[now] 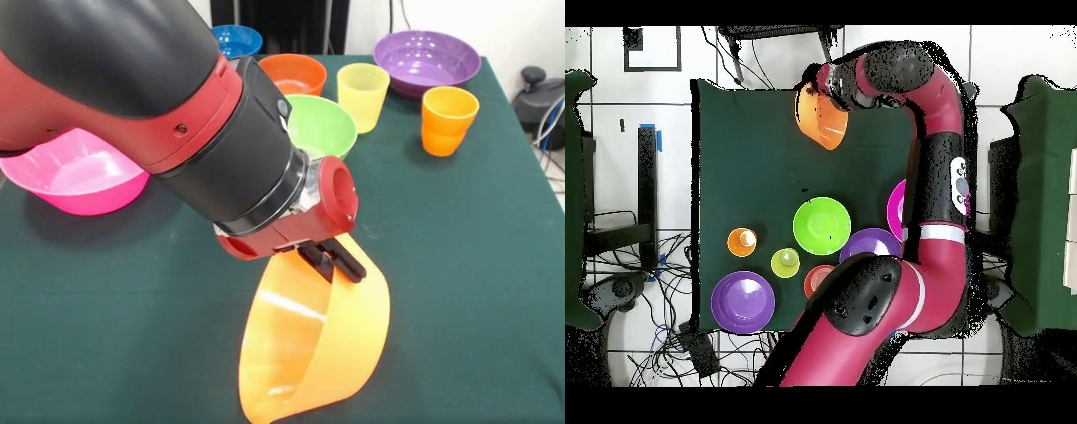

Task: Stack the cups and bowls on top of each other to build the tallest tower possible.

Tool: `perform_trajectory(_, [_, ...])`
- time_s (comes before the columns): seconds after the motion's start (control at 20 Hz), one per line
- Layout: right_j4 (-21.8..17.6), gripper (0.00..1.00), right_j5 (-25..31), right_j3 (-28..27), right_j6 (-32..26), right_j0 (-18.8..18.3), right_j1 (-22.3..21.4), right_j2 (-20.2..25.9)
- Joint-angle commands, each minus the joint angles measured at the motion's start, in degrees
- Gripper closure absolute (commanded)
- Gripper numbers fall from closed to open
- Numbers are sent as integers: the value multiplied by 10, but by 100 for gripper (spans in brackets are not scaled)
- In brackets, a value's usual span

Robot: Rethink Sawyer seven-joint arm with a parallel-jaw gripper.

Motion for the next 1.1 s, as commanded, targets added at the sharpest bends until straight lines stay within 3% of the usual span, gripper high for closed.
perform_trajectory(0.05, [11,100,54,90,-81,-10,27,22])
perform_trajectory(0.35, [71,100,40,163,-30,-21,4,44])
perform_trajectory(0.7, [111,100,-13,220,-19,-27,-14,65])
perform_trajectory(1.1, [143,100,-64,238,-18,-25,-12,92])
